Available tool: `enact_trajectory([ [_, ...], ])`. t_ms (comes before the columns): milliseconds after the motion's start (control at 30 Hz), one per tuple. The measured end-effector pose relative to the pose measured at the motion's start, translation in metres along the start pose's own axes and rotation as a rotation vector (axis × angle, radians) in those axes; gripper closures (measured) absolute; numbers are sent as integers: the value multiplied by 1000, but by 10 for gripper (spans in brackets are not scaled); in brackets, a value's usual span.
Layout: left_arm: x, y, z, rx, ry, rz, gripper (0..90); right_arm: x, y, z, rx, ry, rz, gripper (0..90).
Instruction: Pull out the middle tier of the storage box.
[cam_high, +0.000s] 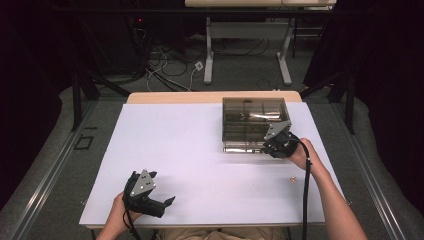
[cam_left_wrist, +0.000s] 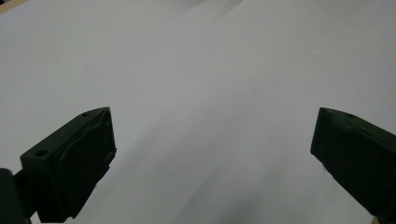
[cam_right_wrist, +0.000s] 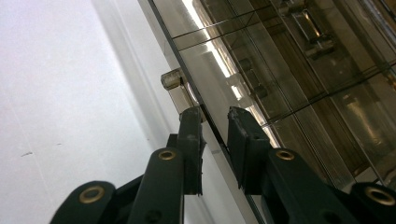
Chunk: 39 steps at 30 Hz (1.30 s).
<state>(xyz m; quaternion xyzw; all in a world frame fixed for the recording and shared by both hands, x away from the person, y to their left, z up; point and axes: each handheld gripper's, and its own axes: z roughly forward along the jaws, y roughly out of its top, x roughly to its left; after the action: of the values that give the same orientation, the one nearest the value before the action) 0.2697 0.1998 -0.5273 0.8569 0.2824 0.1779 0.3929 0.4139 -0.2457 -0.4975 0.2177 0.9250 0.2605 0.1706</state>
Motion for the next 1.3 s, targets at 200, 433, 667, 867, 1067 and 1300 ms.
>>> enact_trajectory([
  [200,0,0,0,1,-1,1,0,0,0,0,-12,8,16,694],
  [433,0,0,0,0,-2,1,0,-7,1,-7,-110,-28,104,671],
  [667,0,0,0,1,-3,4,0,-13,0,-12,-192,-124,199,743],
  [867,-1,0,1,-3,-1,0,0,-18,-1,-6,-191,-244,281,872],
  [1067,0,0,1,-2,-1,1,0,-18,2,2,-185,-301,293,900],
  [1300,0,0,1,2,-4,1,1,-17,4,6,-195,-332,314,900],
])
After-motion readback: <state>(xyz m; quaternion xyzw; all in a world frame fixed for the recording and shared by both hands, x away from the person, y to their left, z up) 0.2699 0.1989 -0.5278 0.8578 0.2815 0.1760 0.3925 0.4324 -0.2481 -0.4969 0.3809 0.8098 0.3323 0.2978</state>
